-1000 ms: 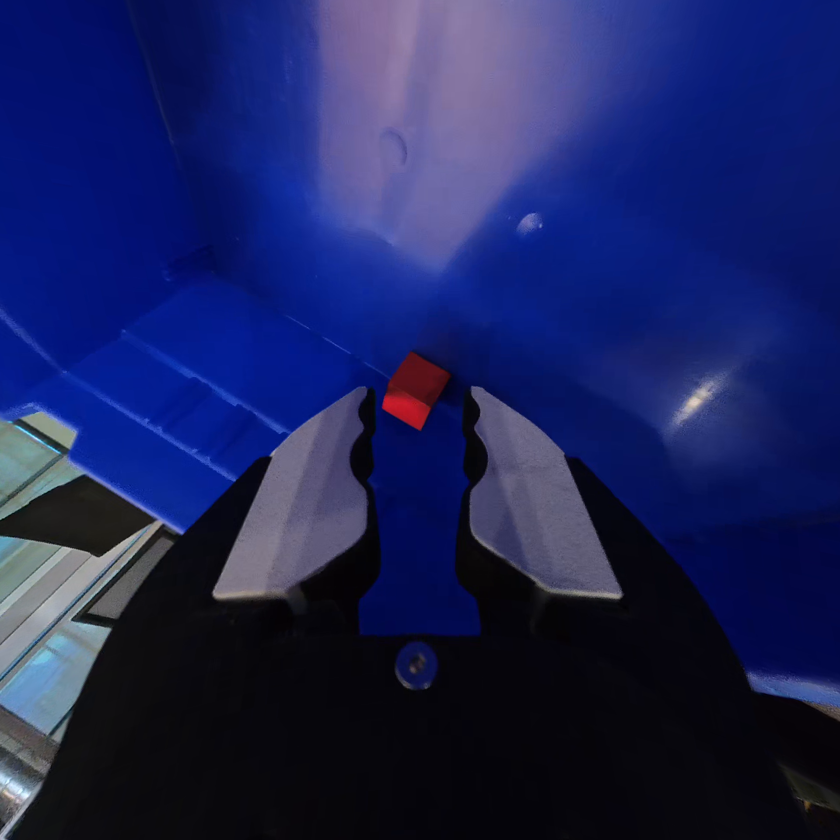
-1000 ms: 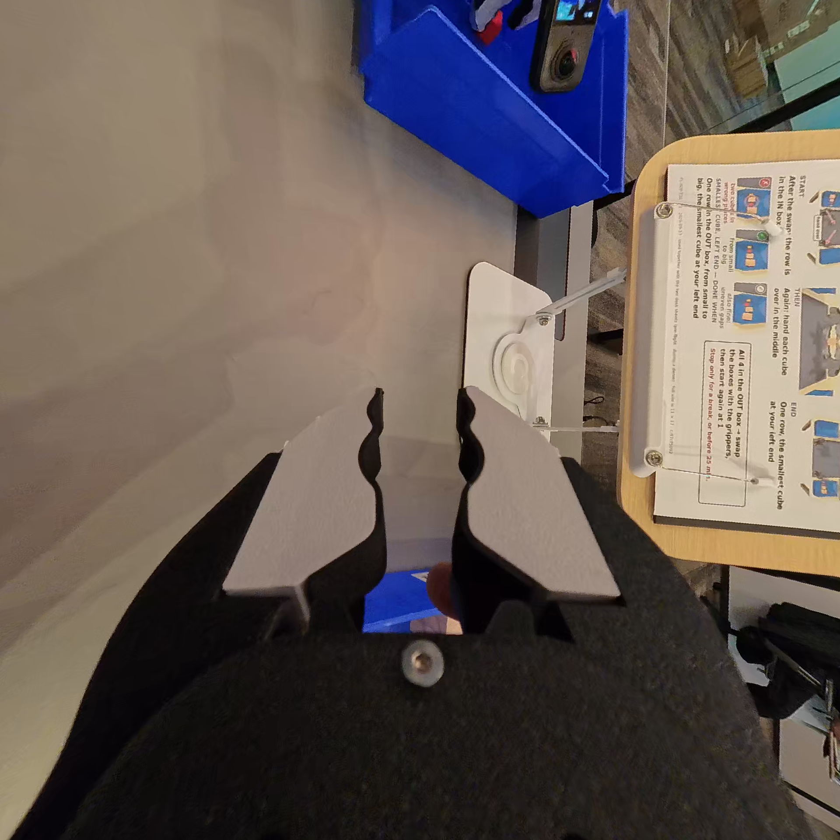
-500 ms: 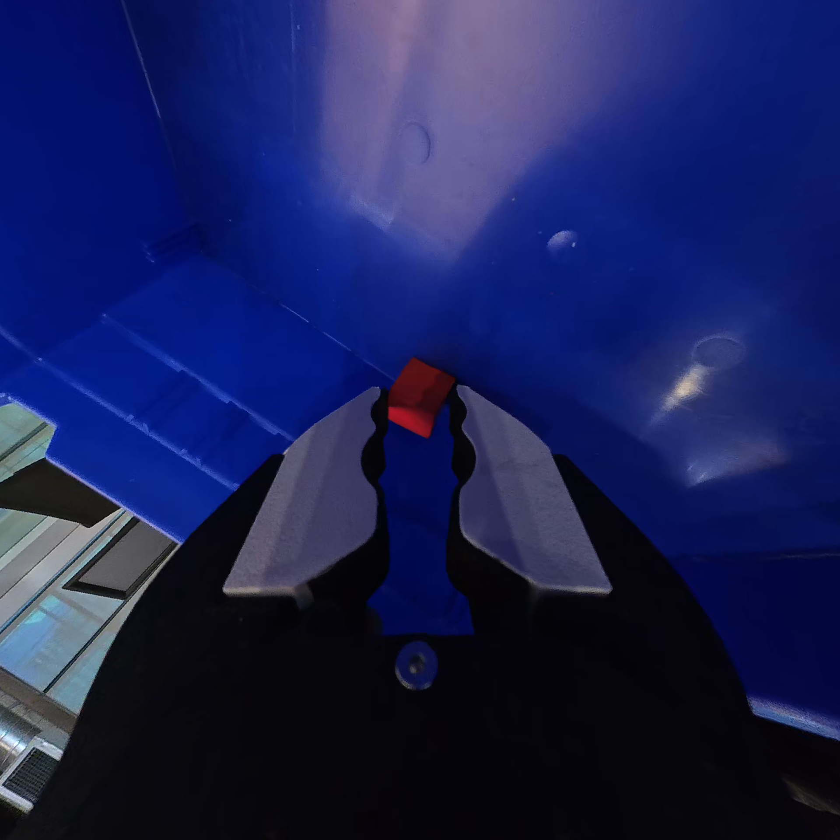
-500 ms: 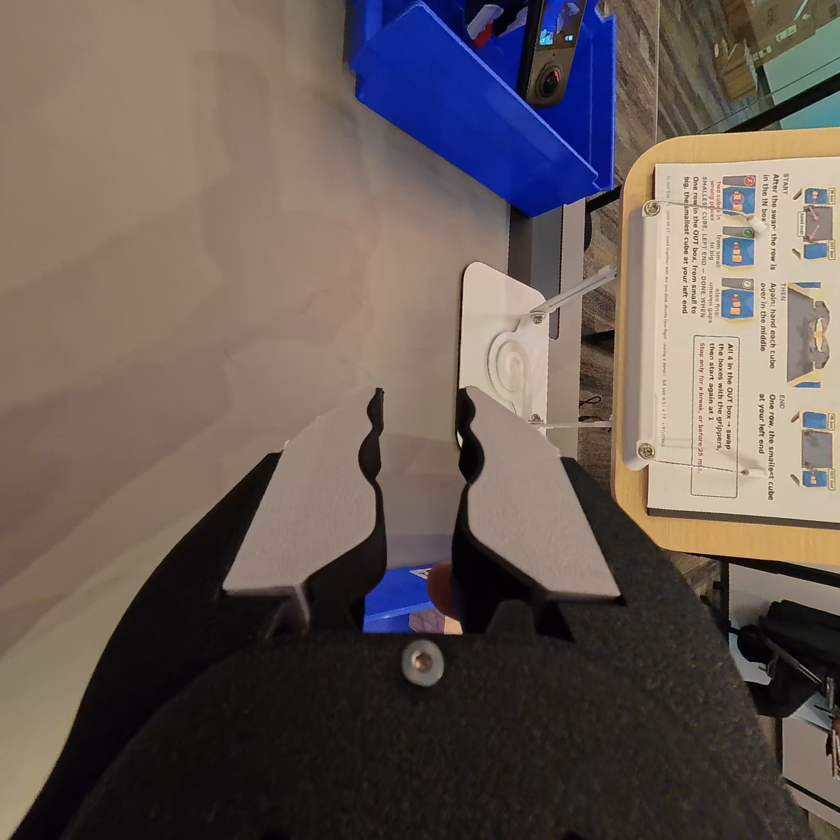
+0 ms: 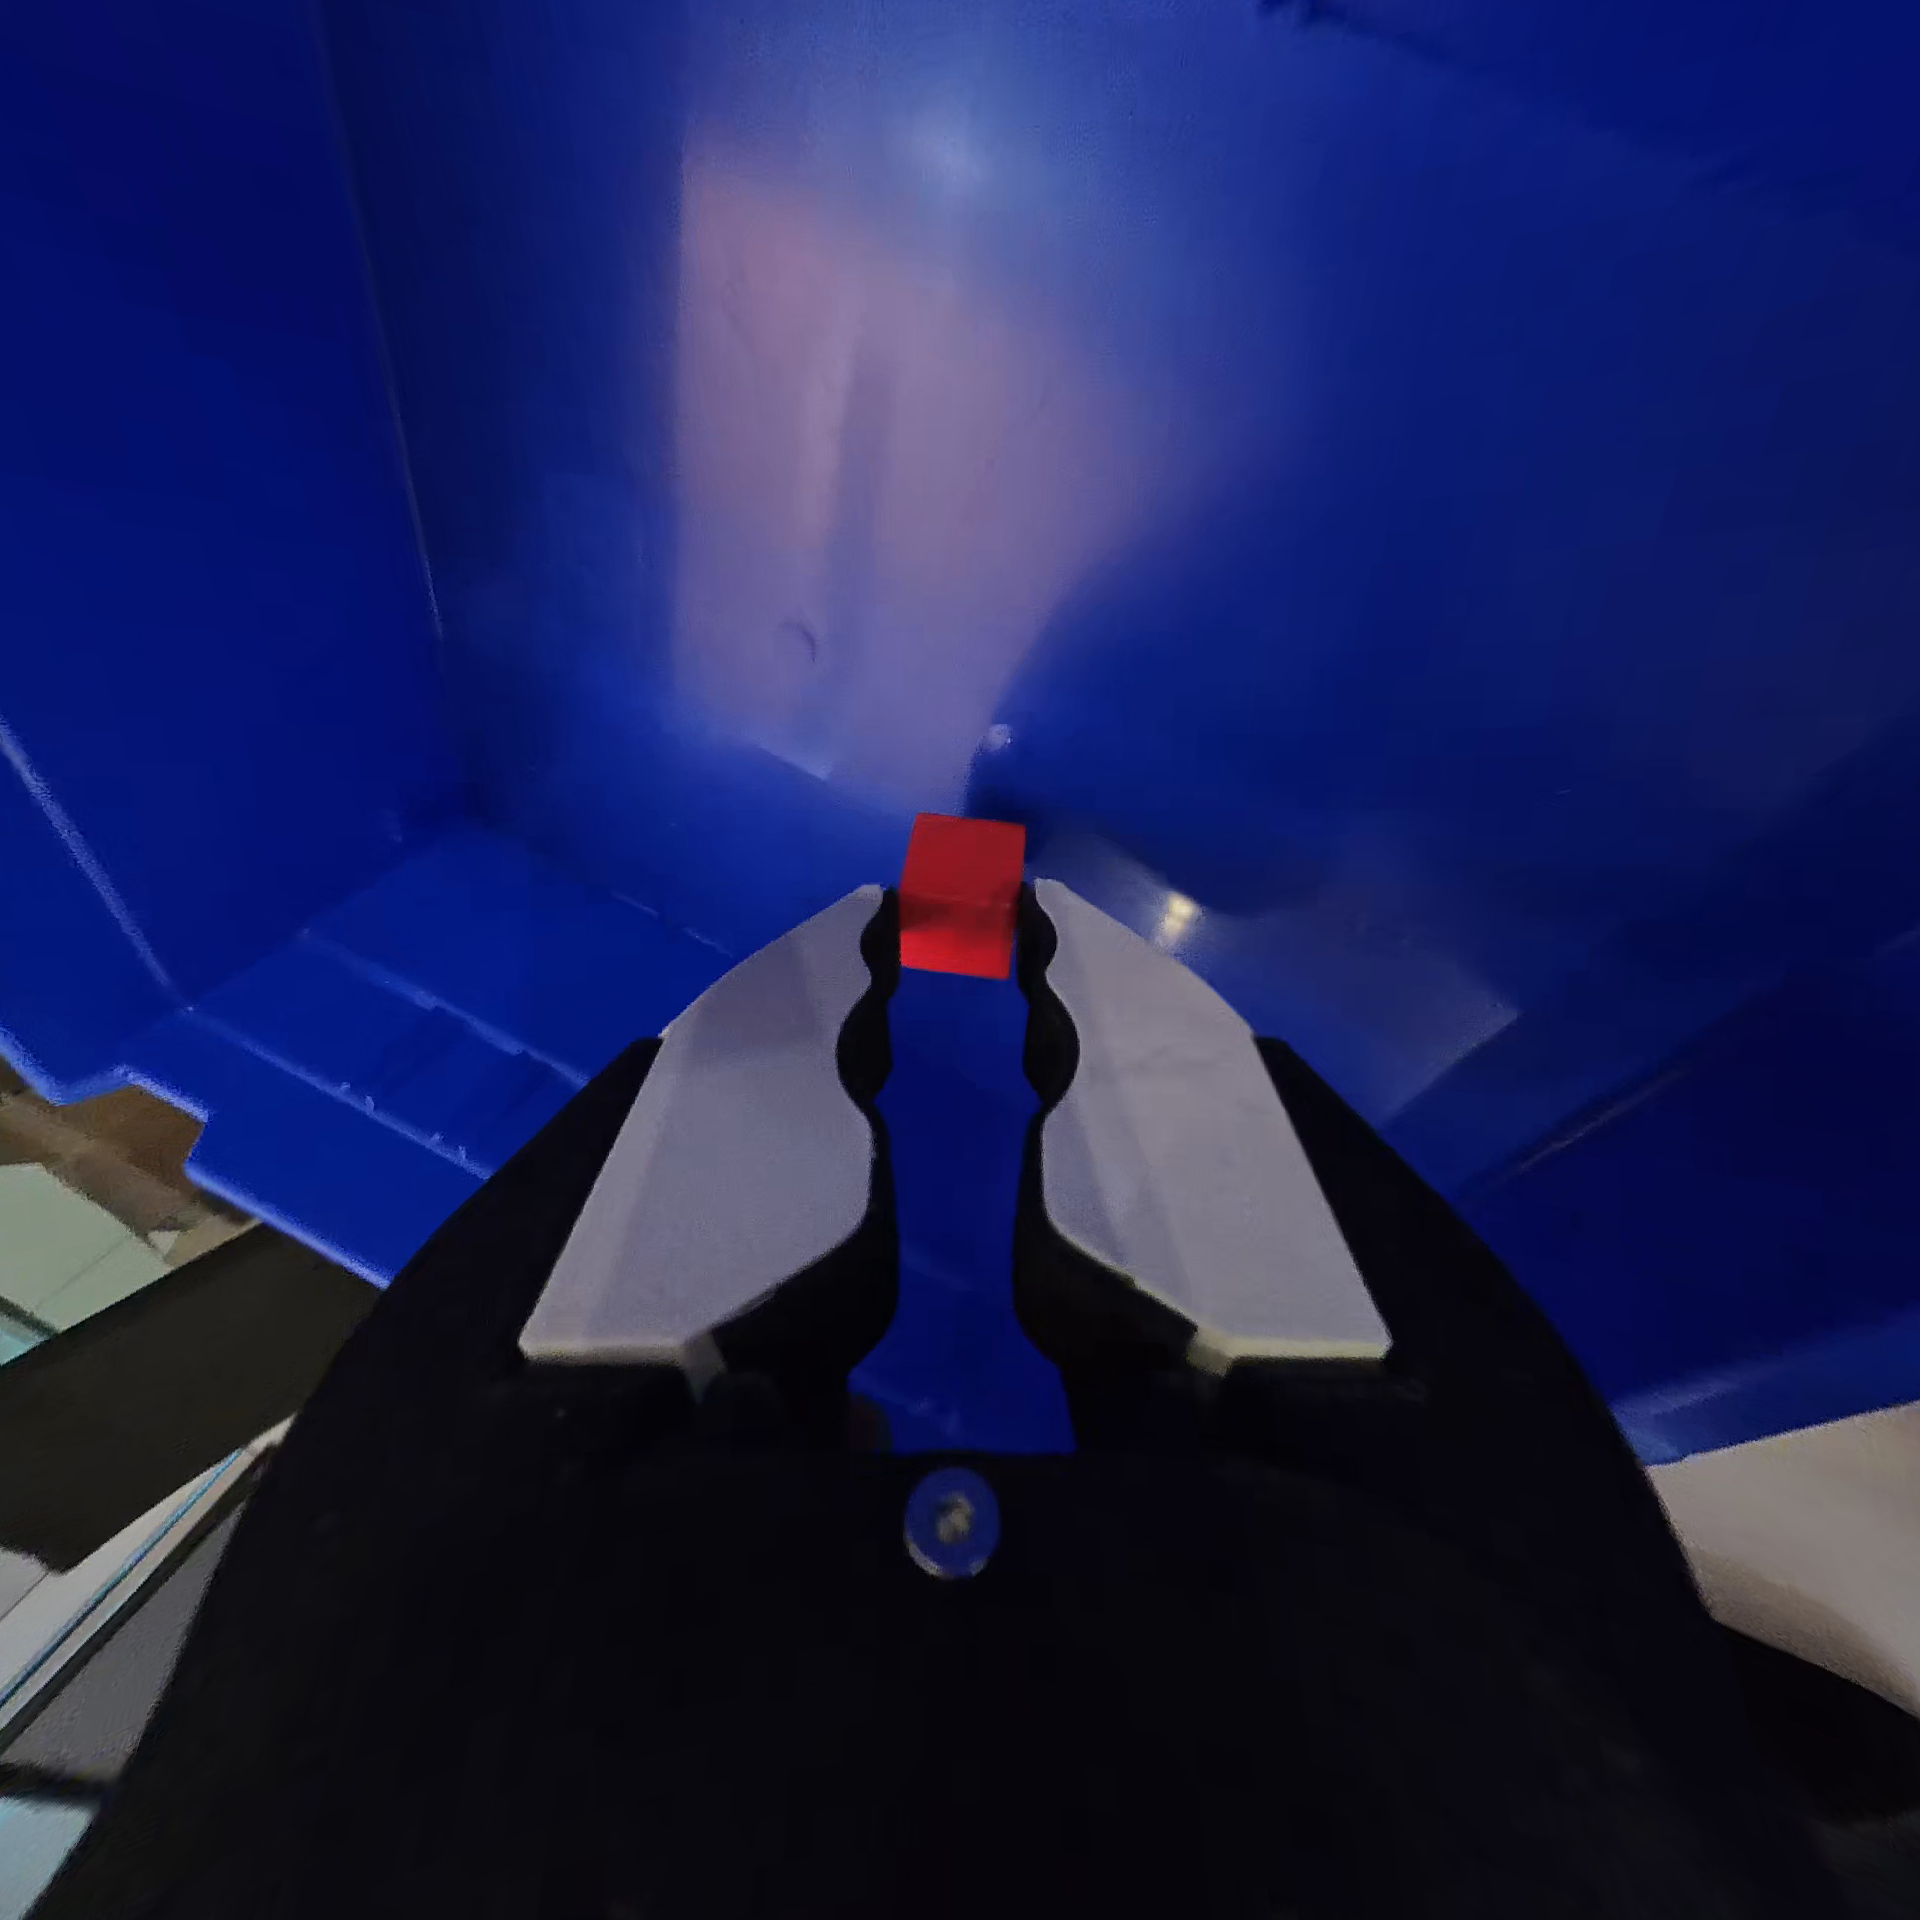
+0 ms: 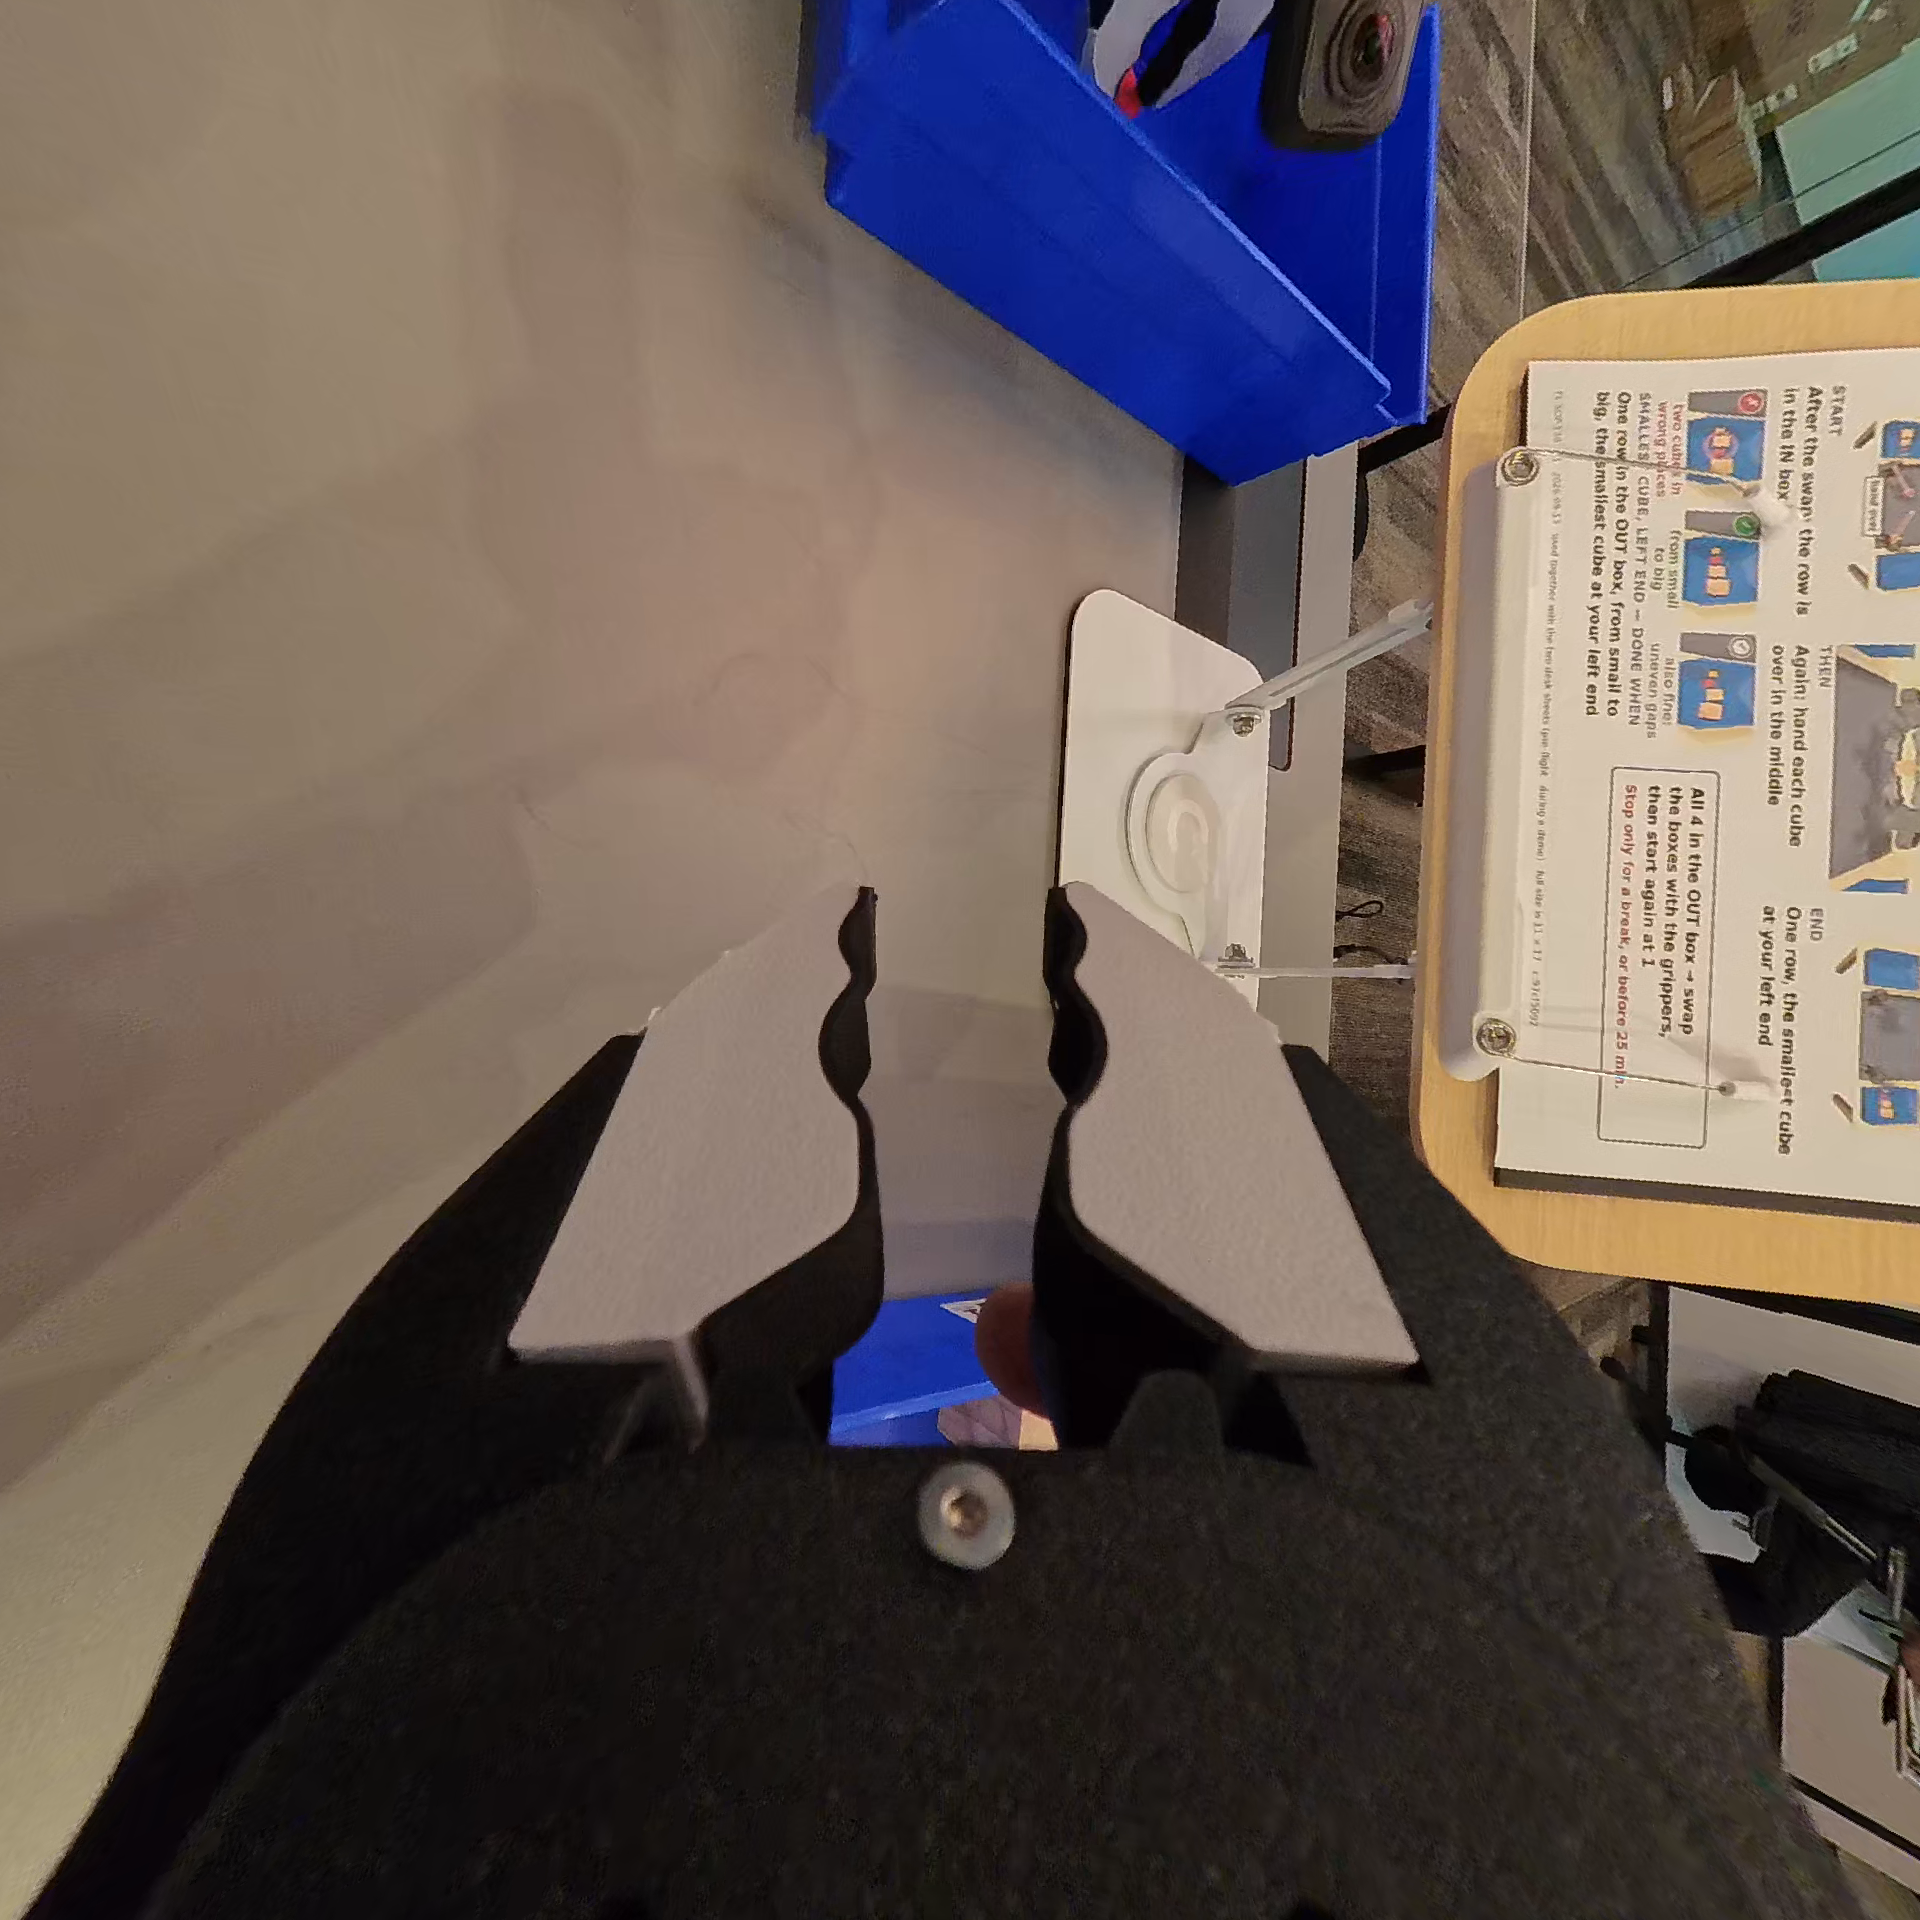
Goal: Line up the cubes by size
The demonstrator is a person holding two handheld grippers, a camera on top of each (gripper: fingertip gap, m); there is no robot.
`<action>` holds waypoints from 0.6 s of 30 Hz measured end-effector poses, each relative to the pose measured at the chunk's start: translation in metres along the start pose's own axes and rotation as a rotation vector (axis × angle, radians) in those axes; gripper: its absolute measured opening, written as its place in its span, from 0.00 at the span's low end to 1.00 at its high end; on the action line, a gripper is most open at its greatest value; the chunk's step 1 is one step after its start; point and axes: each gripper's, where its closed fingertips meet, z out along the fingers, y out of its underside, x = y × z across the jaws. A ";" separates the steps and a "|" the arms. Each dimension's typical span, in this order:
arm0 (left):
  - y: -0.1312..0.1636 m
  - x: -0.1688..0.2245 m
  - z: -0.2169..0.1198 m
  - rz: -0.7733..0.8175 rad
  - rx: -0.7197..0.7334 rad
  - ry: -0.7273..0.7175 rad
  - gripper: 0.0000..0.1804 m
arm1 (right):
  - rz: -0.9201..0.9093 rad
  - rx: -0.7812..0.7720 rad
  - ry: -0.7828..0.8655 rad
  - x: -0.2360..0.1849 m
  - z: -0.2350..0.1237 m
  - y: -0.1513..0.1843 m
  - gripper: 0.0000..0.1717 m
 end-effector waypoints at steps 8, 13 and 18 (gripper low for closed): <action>-0.013 -0.001 -0.016 0.009 0.135 -0.003 0.12 | -0.001 0.033 -0.013 -0.002 0.004 -0.007 0.18; -0.021 -0.004 -0.033 0.033 0.207 -0.045 0.12 | 0.002 0.076 0.002 0.001 0.009 -0.015 0.18; -0.031 -0.009 -0.073 0.035 0.363 -0.116 0.11 | 0.009 0.169 0.040 0.008 0.011 -0.032 0.20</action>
